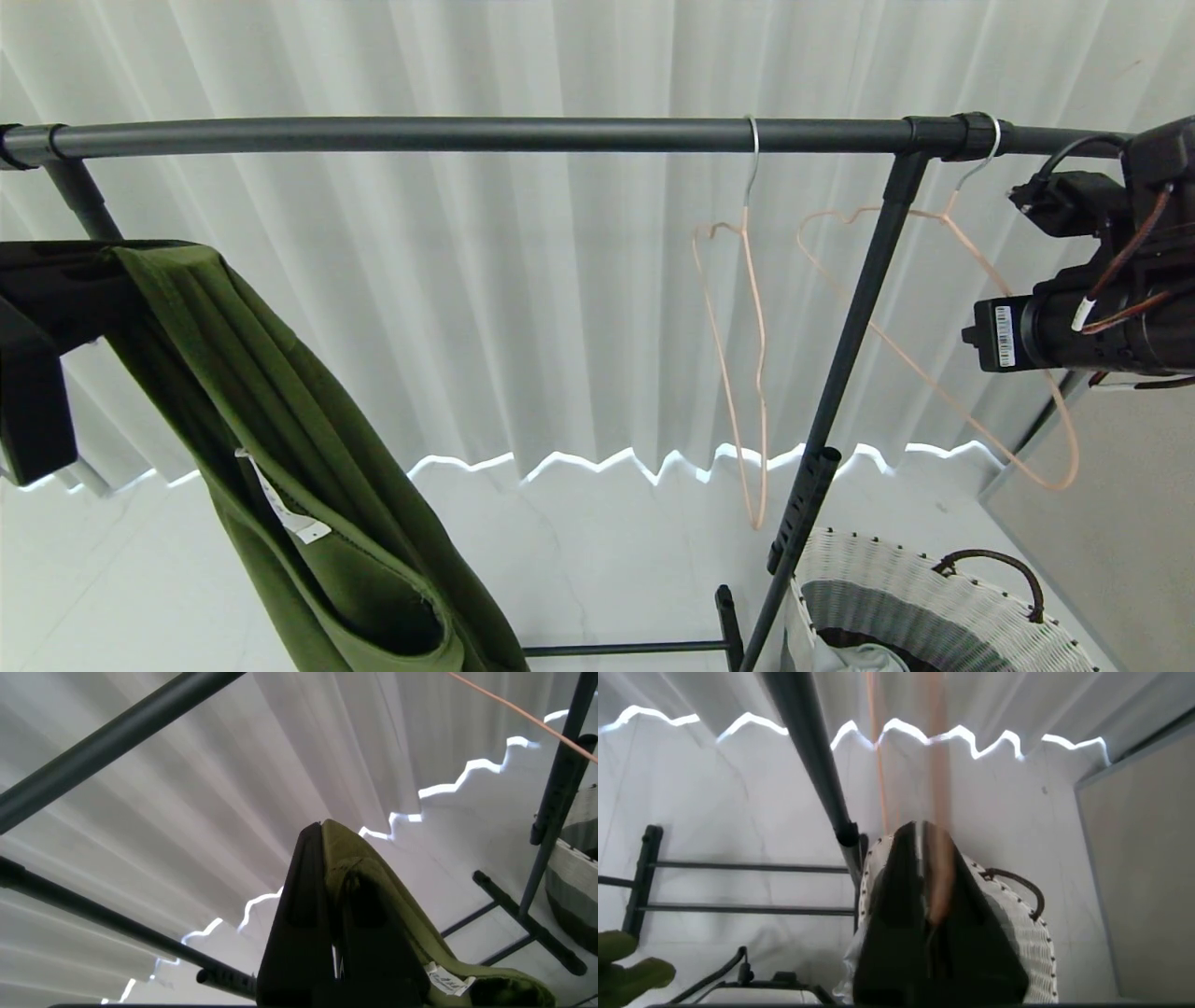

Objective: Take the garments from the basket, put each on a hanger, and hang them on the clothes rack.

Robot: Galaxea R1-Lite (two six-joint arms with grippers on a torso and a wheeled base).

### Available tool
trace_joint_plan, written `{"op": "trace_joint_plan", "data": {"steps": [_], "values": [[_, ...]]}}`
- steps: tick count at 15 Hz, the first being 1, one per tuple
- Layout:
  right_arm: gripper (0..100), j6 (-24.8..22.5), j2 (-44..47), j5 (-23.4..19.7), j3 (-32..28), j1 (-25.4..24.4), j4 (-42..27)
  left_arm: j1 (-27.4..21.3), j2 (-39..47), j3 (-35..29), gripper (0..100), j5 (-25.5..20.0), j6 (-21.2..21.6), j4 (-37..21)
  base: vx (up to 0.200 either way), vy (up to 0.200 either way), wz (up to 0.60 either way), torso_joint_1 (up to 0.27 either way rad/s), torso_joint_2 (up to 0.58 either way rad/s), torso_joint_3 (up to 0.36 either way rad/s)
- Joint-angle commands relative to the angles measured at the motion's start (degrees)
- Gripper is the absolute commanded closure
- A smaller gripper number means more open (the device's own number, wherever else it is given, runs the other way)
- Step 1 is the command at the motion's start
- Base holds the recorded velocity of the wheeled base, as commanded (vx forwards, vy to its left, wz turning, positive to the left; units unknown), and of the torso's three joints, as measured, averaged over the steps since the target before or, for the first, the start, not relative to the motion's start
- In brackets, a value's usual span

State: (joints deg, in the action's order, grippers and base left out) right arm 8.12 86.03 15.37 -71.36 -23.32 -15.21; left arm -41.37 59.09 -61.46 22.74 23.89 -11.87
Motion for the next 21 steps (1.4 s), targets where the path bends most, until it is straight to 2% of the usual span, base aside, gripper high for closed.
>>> {"op": "trace_joint_plan", "data": {"steps": [1,9,13,17,19,21], "values": [[100,-0.03,0.10,-0.08,0.00,0.21,0.01,-0.02,0.06,0.03,100,0.03,0.01,0.01,0.000,0.000,0.00,0.000,0.00,0.000],[100,0.32,-2.18,0.27,0.08,0.21,0.36,-0.02,-0.46,0.38,100,0.03,0.01,0.01,0.000,0.000,0.00,0.000,0.00,0.000],[100,0.23,-5.08,3.00,0.00,0.21,0.36,-0.02,-0.73,0.73,100,0.03,0.01,0.01,0.000,0.000,0.00,0.000,0.00,0.000],[100,-0.21,-7.54,3.79,0.00,0.03,1.33,-0.02,-0.73,0.82,100,0.03,0.10,0.01,0.000,0.000,0.00,0.000,0.00,0.000],[100,-2.58,-9.12,4.84,0.26,0.03,1.42,-0.02,-0.73,0.91,100,0.03,0.10,0.01,0.000,0.000,0.00,0.000,0.00,0.000],[100,-2.85,-9.48,5.90,0.26,0.03,1.42,-0.02,-0.64,0.91,100,0.03,0.10,-0.08,0.000,0.000,0.00,0.000,0.00,0.000]]}}
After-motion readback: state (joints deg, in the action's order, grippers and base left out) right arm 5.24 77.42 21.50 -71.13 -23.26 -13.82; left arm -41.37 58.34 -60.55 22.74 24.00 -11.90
